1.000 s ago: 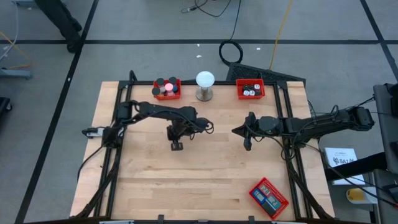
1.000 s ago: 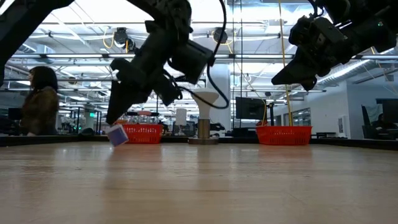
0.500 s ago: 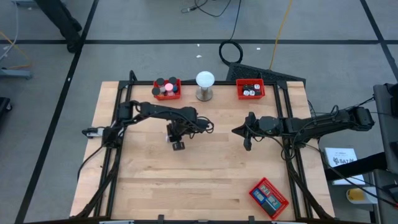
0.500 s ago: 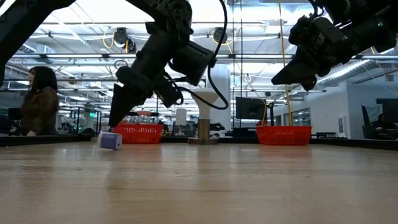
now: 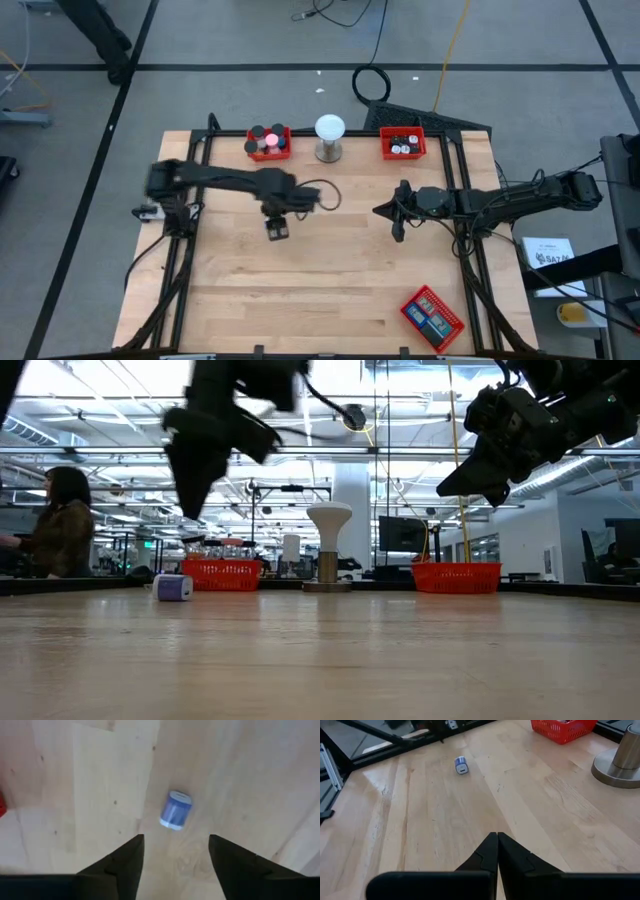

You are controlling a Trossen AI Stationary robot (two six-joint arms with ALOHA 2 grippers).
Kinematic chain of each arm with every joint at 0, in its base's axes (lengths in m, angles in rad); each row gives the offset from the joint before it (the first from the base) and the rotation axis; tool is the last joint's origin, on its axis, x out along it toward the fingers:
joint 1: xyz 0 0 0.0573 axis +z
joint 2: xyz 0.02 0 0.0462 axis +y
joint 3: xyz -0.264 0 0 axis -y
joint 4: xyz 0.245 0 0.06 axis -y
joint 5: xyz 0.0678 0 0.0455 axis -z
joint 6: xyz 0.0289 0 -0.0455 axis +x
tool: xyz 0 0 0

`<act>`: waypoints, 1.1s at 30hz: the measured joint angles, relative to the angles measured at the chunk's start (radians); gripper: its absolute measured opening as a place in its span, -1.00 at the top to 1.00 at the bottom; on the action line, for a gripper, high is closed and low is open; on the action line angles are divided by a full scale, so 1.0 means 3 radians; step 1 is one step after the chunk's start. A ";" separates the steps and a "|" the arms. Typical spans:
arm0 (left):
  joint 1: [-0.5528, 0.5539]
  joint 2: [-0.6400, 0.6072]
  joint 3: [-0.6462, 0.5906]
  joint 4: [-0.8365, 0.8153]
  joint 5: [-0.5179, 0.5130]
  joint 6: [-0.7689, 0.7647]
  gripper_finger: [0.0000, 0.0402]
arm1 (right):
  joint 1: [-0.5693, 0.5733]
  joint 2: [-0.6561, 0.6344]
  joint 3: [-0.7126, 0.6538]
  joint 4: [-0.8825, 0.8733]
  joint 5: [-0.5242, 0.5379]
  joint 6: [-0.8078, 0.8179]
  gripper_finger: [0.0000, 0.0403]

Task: Pick & Place Office items
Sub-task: Put the blue charger adapter into the top right red bin

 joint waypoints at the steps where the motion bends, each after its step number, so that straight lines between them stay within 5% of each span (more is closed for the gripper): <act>1: -0.0035 -0.0176 -0.0180 0.0150 -0.0003 0.0007 -0.15 | 0.0000 -0.0001 0.0001 0.0002 0.0000 0.0014 1.00; 7: -0.0196 -0.1153 -0.1507 0.1468 -0.0057 -0.0027 -0.27 | 0.0000 -0.0001 0.0000 0.0002 0.0001 0.0067 1.00; 12: -0.0240 -0.1467 -0.2275 0.2407 -0.0177 -0.0011 -0.25 | 0.0000 -0.0001 0.0000 0.0017 0.0095 0.0124 1.00; 16: -0.0242 -0.1459 -0.2557 0.2734 -0.0408 0.0004 -0.23 | 0.0000 -0.0001 0.0000 0.0066 0.0108 0.0203 1.00; 25: -0.0214 -0.1460 -0.2854 0.3336 -0.0364 0.0204 -0.18 | 0.0000 -0.0001 0.0000 0.0234 0.0442 0.0404 1.00; 33: -0.0213 -0.1403 -0.2871 0.3392 -0.0275 0.0223 0.40 | 0.0000 0.0000 0.0001 0.0278 0.0459 0.0404 1.00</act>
